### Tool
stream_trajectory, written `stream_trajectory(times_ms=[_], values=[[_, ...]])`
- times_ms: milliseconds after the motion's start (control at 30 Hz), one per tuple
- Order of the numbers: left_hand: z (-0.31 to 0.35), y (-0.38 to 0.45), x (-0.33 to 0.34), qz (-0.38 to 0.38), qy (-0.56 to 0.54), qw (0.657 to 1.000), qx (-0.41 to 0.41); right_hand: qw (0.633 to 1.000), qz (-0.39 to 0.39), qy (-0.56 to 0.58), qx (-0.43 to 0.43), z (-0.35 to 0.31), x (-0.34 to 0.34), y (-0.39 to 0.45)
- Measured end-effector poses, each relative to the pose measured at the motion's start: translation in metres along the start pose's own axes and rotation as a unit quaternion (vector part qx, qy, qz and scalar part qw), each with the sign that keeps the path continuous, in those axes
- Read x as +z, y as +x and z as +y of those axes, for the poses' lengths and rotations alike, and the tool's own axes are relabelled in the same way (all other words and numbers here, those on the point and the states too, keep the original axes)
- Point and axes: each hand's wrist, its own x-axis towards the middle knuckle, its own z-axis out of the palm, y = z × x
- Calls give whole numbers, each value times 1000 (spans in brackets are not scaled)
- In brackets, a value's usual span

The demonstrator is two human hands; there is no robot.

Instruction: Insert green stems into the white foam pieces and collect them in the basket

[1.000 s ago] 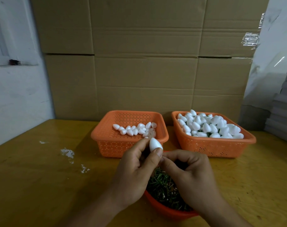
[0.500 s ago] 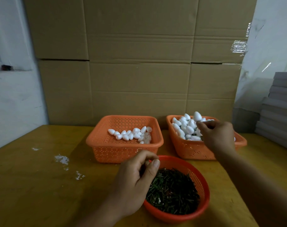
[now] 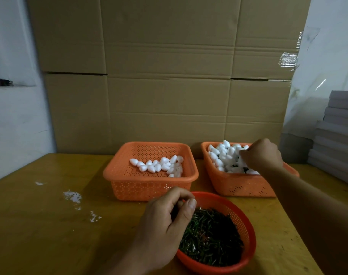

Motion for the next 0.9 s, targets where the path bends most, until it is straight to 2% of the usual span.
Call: stream_trajectory(times_ms=[267, 467, 633, 733, 900], values=[[1, 0, 1, -3, 4, 1000, 7, 1000, 10, 26, -10, 4, -4, -10], [0, 0, 1, -13, 10, 1000, 13, 978, 46, 178, -102, 2, -14, -47], [-4, -1, 0, 3, 6, 1000, 3, 948, -29, 279, -149, -8, -32, -105], [-6, 2, -2, 32, 28, 999, -2, 927, -117, 303, -188, -9, -32, -140], [-11, 10, -13, 69, 72, 995, -6, 923, -198, 222, -244, 4, -19, -171]])
